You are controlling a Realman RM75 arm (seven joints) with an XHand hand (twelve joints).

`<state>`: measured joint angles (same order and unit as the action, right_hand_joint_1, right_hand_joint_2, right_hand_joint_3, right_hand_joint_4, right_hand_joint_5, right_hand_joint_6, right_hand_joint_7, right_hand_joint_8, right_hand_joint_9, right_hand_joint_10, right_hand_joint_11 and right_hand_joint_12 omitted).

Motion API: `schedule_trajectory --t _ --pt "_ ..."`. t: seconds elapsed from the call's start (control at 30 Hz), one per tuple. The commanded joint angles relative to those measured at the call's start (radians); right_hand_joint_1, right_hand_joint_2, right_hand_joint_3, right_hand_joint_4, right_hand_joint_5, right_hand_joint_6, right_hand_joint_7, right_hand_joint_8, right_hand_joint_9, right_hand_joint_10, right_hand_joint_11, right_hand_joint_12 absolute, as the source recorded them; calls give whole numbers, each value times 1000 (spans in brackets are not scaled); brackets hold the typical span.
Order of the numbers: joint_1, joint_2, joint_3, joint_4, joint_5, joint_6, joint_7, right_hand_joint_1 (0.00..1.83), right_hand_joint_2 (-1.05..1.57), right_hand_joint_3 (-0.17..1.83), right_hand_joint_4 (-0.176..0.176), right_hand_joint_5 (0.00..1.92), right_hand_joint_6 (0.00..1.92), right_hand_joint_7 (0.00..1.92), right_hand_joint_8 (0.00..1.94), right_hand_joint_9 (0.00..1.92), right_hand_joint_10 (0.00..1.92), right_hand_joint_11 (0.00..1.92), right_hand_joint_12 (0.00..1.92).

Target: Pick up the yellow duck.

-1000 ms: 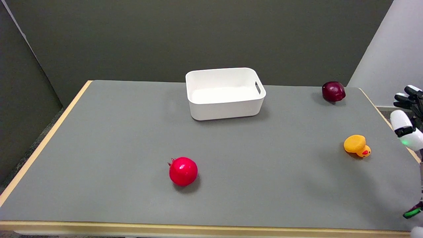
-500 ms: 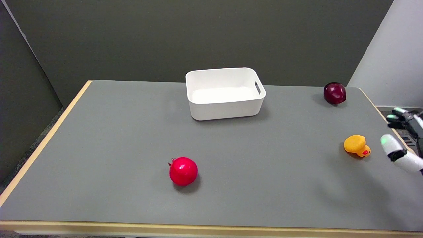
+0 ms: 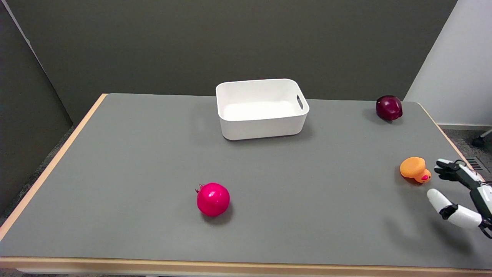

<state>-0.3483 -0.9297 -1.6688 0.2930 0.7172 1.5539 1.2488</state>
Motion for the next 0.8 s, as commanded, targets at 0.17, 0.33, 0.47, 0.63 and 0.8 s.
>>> schedule_trajectory --t 0.17,0.33,0.47,0.63,0.8 --pt "145 61 9 -143 -185 -72 -21 506 641 823 -57 248 458 334 457 219 889 34 1247" --pt "174 67 9 -143 -244 -139 -21 500 630 827 -51 230 433 260 380 144 797 2 1221" --pt "178 66 10 -143 -261 -183 -21 452 593 935 -30 207 456 241 408 162 757 41 1179" --pt "185 63 11 -146 -261 -203 -21 510 626 845 -10 222 417 268 350 161 766 32 1228" --pt "204 69 11 -144 -261 -239 -23 517 626 853 1 222 417 273 342 170 754 36 1226"
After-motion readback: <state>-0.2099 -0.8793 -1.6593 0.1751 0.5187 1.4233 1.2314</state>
